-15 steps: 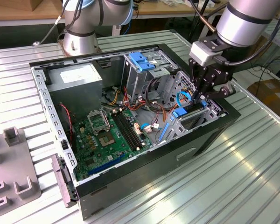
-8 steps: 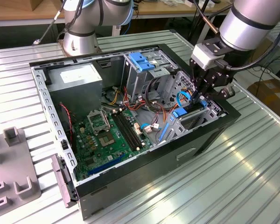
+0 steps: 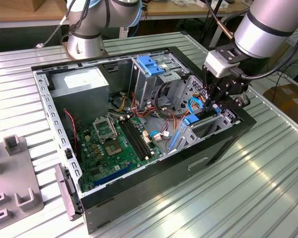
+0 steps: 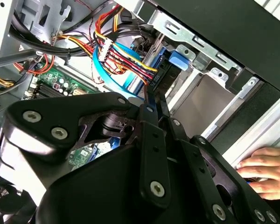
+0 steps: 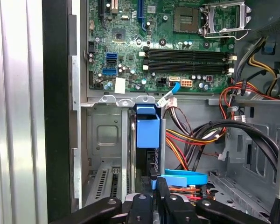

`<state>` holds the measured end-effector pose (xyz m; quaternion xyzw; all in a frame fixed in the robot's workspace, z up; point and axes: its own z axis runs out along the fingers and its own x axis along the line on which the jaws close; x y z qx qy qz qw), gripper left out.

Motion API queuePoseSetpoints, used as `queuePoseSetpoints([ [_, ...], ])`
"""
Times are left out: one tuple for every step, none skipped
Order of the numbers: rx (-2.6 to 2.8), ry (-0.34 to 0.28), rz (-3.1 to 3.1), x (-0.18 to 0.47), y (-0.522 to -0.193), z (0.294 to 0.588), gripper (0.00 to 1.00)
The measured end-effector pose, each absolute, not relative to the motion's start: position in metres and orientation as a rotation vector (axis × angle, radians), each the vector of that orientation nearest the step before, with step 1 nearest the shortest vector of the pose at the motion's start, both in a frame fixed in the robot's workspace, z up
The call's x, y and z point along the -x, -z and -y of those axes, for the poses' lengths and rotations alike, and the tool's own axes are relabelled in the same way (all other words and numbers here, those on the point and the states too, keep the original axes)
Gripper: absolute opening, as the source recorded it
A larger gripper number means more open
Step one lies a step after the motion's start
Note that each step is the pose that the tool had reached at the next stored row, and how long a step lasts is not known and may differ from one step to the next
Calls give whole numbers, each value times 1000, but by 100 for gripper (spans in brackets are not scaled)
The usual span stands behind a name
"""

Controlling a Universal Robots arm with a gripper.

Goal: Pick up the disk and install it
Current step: 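Insert the second disk wire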

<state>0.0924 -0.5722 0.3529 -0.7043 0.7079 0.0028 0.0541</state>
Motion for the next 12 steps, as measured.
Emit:
queuePoseSetpoints([
  [2139, -8, -2150, -92, -352, 572, 16],
  [2139, -8, -2150, -92, -352, 572, 16],
  [2139, -8, -2150, -92, -351, 572, 16],
  [2139, -9, -2150, -92, -351, 572, 16],
  [2139, -9, -2150, -92, -351, 572, 16],
  [2138, -9, -2150, -92, -350, 572, 16],
  [2138, -9, -2150, -92, -350, 572, 16],
  [2139, -9, -2149, -92, -350, 572, 16],
  [2139, -9, -2149, -93, -350, 572, 16],
  [2139, -9, -2149, -93, -350, 572, 16],
  [2139, -9, -2149, -93, -350, 572, 16],
  [2139, -9, -2149, -93, -350, 572, 16],
])
